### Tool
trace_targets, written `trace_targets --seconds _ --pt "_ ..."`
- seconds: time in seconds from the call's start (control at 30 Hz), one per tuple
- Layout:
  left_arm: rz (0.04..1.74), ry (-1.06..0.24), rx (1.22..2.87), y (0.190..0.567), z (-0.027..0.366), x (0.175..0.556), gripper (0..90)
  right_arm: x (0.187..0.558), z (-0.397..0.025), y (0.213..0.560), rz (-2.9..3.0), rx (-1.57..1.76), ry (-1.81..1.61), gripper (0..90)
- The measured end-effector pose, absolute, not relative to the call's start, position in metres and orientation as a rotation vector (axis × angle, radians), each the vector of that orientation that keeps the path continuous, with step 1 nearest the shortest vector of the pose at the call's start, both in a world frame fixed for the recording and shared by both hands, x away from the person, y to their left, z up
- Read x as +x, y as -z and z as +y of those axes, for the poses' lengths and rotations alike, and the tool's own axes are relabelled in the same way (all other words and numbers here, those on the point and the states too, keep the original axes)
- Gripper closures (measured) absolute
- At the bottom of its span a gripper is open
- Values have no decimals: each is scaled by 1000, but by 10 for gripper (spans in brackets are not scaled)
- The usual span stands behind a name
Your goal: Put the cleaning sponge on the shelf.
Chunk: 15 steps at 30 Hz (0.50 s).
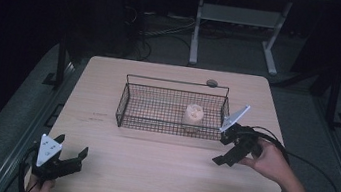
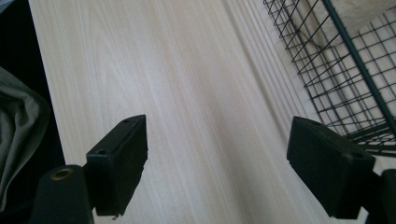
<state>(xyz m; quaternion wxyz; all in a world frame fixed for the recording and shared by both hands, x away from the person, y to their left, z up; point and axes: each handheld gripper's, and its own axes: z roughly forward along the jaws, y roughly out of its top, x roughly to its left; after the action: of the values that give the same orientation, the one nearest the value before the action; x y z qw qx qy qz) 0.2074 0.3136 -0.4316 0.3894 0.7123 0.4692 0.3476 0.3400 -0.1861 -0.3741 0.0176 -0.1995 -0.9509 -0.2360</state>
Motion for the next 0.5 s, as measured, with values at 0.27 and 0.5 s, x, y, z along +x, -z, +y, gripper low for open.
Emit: trace_targets --seconds 0.27,0.5 --pt "1192 -884 1810 432 313 207 138 332 -196 383 -2944 -637 747 200" --pt "1190 -884 1814 432 312 207 138 324 -208 390 -2933 -675 759 200"
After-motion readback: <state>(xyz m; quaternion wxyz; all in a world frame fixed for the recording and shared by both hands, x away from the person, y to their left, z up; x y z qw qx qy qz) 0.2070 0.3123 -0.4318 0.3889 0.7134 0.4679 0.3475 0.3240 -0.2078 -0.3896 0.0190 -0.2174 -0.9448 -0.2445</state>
